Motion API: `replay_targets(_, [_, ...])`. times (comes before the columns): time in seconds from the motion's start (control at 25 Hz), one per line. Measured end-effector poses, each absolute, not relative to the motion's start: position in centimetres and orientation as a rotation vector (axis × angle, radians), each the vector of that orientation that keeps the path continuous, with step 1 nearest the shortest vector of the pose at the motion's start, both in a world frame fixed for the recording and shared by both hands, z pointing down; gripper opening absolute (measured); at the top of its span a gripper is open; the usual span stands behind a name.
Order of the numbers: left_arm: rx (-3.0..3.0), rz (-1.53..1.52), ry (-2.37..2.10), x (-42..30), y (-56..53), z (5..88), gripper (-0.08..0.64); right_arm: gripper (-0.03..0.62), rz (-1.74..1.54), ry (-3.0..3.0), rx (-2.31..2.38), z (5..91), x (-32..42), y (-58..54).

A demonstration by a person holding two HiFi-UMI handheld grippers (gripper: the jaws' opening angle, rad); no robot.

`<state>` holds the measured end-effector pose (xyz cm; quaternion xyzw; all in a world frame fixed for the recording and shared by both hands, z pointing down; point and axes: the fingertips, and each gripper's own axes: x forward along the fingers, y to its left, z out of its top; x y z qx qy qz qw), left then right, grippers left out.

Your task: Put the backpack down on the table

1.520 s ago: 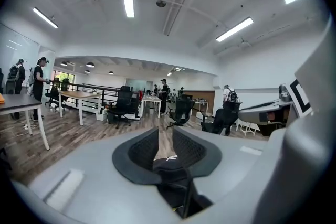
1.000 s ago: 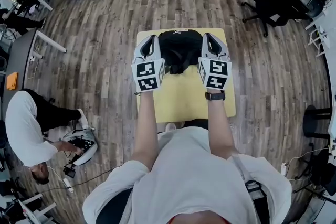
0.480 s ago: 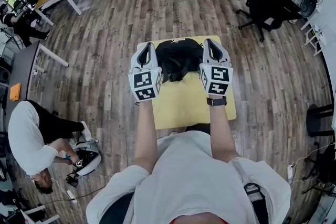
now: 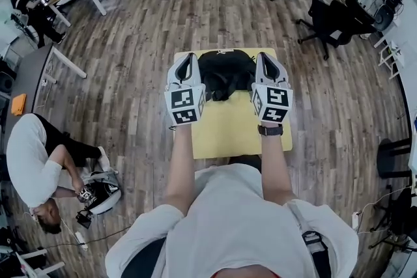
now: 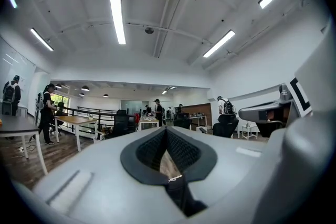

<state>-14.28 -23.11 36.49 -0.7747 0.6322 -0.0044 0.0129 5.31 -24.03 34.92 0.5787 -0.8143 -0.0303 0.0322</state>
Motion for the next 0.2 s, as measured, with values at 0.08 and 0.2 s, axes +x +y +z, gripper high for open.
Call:
replay_targets(0.08, [-2.414, -0.025, 1.974, -14.37, -22.83, 36.72, 0.009, 0.009, -0.089, -2.508, 1.782, 35.06, 5.33, -23.67])
replay_targets(0.2, [-2.426, -0.049, 1.967, -14.04, -22.42, 37.26, 0.009, 0.009, -0.081, -2.501, 1.788, 35.47, 5.82, -23.03])
